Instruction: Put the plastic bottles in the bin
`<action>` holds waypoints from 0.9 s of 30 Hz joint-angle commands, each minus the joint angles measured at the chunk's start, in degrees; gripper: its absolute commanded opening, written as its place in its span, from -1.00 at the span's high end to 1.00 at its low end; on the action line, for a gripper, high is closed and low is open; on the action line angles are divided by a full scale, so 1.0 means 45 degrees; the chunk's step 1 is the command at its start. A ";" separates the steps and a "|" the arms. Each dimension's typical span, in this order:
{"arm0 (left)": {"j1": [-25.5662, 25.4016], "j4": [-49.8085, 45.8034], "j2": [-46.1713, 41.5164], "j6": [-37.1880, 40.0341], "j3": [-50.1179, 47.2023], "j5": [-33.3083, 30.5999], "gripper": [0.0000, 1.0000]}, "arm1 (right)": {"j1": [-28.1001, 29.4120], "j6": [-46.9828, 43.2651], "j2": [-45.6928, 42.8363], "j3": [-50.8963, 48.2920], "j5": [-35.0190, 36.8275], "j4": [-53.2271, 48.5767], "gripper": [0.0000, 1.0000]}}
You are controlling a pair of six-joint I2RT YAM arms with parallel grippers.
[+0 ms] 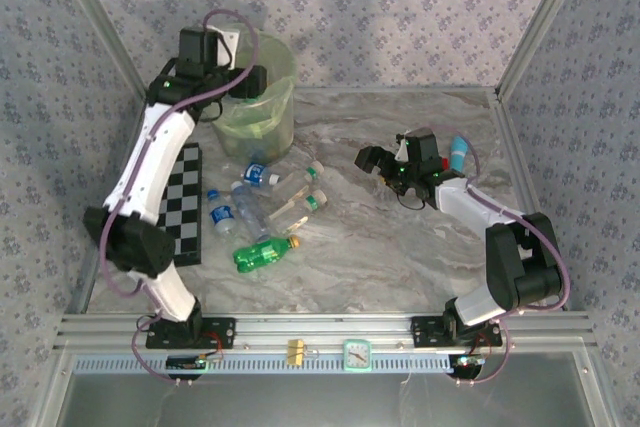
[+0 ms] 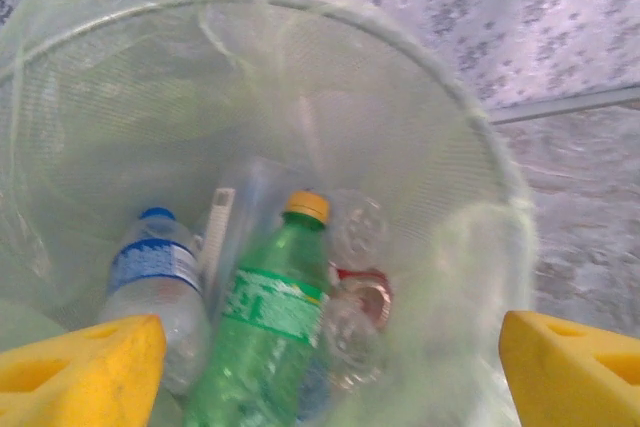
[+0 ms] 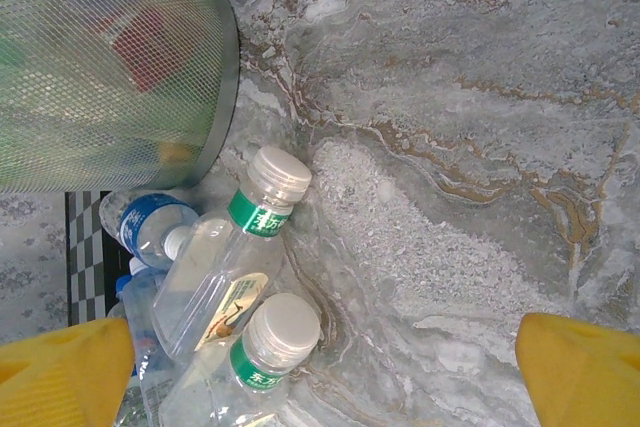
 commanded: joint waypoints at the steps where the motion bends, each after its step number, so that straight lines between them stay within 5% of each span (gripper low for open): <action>1: -0.0206 0.1550 -0.1798 -0.0796 -0.2020 0.0297 -0.78 | 0.0163 -0.0076 -0.0246 -0.0163 -0.0018 0.0429 -1.00; 5: -0.0338 0.3451 -0.3953 -0.2237 -0.6011 0.0739 -0.99 | 0.0510 -0.0047 -0.0033 -0.0123 0.0097 0.0812 -0.99; 13: -0.1091 0.4377 -0.6890 -0.4436 -1.1566 0.0344 -1.00 | 0.1224 0.0641 0.0916 -0.0083 -0.0406 0.2596 -1.00; 27: -0.3612 0.1665 -0.8450 -0.5881 -1.5340 -0.0569 -1.00 | 0.1603 0.1474 0.2141 0.0105 -0.0977 0.3773 -1.00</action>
